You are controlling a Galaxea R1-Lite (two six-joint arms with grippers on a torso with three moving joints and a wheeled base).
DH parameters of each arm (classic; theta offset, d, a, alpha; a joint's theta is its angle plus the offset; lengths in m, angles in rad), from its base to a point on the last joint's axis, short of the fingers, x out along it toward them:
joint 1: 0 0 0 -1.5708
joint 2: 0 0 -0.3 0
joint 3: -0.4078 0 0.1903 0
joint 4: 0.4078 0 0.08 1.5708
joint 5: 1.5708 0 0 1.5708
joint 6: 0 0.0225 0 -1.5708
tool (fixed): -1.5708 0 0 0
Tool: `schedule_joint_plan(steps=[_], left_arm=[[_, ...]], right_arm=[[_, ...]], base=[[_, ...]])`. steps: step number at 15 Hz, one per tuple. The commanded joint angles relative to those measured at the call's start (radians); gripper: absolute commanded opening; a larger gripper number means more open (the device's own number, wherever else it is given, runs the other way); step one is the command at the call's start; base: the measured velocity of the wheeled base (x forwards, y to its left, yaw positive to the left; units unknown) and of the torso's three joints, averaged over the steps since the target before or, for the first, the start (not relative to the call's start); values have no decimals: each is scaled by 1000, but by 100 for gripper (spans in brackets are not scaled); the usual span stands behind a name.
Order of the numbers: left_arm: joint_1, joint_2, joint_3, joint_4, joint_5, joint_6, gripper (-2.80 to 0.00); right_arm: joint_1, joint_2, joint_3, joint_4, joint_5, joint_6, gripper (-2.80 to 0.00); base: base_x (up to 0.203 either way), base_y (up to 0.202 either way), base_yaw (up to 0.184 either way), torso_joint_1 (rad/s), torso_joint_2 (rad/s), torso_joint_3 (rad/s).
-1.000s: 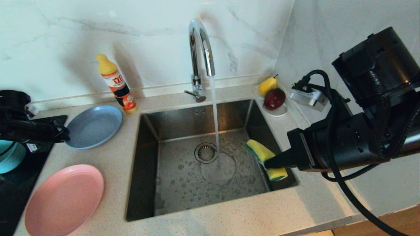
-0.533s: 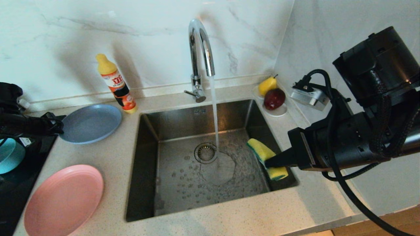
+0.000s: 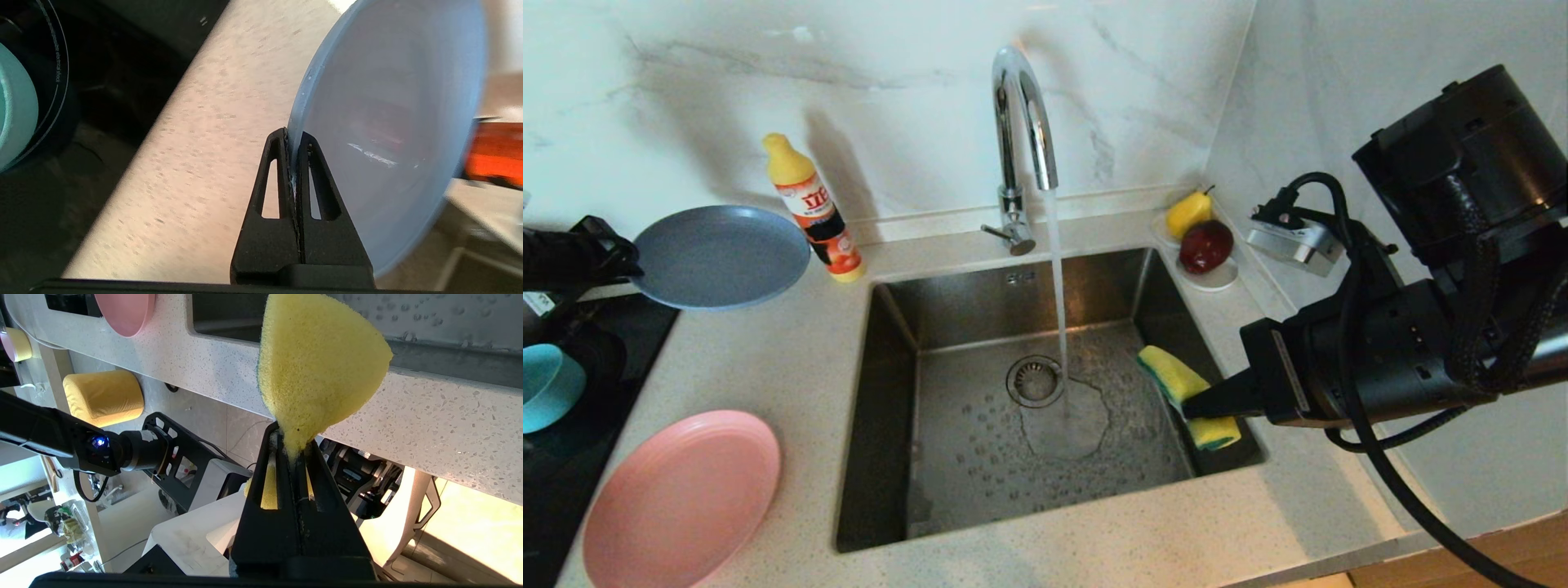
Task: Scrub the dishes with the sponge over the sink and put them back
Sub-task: Wash the plate
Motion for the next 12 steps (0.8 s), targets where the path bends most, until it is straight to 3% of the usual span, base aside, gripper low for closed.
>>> schedule_joint_plan(steps=[1, 4, 12], left_arm=[[0, -90, 7, 19, -22, -22, -280], [-10, -192, 10, 110, -131, -28, -280], [12, -215, 2, 133, -135, 4, -280]], right_arm=[[0, -1, 1, 3, 2, 4, -280], [0, -5, 2, 5, 0, 4, -280], [0, -19, 18, 2, 0, 2, -280]], base=[[0, 0, 0, 0, 0, 0], [0, 0, 0, 0, 0, 0], [0, 0, 0, 0, 0, 0]])
